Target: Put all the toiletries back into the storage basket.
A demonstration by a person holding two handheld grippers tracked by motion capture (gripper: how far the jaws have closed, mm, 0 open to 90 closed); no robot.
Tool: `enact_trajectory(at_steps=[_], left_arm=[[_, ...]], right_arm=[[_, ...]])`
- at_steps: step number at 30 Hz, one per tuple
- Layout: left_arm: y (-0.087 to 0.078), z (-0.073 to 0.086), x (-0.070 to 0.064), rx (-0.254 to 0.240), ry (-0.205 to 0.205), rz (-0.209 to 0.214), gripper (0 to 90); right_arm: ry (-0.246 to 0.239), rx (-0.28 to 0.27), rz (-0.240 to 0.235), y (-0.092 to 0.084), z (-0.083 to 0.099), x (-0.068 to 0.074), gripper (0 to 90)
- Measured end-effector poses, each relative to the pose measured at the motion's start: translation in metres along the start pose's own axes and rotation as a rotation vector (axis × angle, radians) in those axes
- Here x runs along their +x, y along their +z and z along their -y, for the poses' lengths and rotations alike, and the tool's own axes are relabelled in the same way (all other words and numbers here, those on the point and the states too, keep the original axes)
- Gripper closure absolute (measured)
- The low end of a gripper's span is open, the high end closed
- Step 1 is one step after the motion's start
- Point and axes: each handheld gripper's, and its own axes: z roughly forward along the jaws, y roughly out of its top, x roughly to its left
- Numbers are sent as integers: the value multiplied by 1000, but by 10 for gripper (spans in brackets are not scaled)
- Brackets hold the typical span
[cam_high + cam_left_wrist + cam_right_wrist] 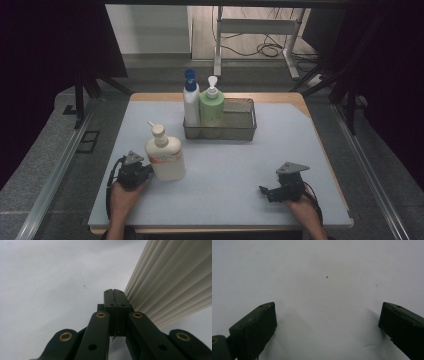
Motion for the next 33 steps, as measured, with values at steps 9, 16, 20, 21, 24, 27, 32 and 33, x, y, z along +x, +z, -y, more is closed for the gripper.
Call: enact_trajectory(at_steps=[9,16,20,21,24,27,32,33], left_arm=[[0,1,-5,5,14,13,893],[2,-1,-14,11,37,34,893],[2,0,-18,14,45,41,893],[2,0,-19,12,42,40,893],[2,0,-22,17,49,46,893],[1,1,-25,19,59,52,893],[1,2,-31,28,74,65,893],[1,2,-33,29,75,64,893]], right_arm=[[-1,-1,0,0,0,0,14],[0,0,0,0,0,0,14],[0,0,-1,0,0,0,14],[1,1,-1,0,0,0,14],[0,1,-1,0,0,0,14],[1,1,-1,0,0,0,14],[1,1,-1,0,0,0,14],[1,1,-1,0,0,0,14]])
